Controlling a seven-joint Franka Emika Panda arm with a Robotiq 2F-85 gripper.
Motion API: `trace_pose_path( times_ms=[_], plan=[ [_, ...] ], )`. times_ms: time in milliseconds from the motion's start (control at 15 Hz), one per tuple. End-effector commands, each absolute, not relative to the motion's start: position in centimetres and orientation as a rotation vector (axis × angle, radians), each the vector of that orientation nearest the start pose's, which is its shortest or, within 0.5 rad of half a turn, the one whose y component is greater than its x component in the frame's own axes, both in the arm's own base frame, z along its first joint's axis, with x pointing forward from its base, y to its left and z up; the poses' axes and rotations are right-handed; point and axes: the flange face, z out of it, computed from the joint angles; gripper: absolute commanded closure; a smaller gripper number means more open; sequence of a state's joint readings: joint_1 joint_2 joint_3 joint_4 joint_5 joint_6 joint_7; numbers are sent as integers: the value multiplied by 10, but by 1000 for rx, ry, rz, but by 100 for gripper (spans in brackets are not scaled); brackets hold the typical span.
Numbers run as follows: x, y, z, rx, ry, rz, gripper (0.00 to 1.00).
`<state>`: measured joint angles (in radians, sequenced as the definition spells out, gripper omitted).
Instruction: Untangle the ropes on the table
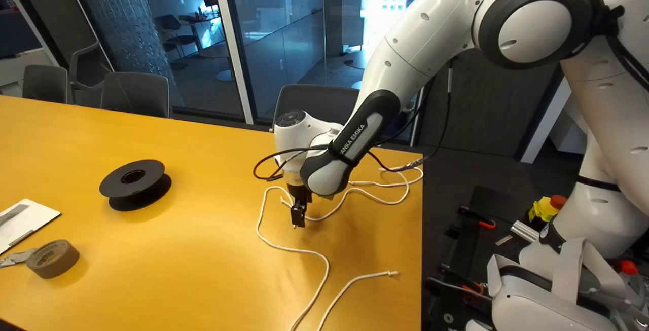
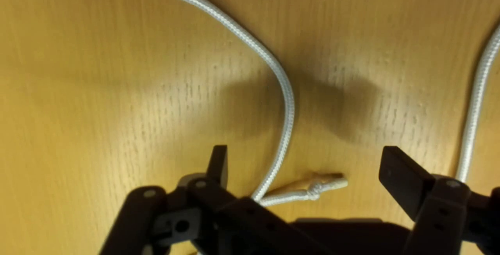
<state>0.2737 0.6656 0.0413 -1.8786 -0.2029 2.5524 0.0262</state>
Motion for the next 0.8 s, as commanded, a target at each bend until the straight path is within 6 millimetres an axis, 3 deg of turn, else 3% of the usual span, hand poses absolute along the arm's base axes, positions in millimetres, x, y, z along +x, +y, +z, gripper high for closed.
trace_pose_path(
  times_ms=[0, 667, 733],
  plan=[
    [612, 187, 143, -3160, -677, -78, 0],
    [618, 177, 128, -3169, -653, -72, 0],
    [618, 177, 127, -3168, -654, -74, 11]
  ],
)
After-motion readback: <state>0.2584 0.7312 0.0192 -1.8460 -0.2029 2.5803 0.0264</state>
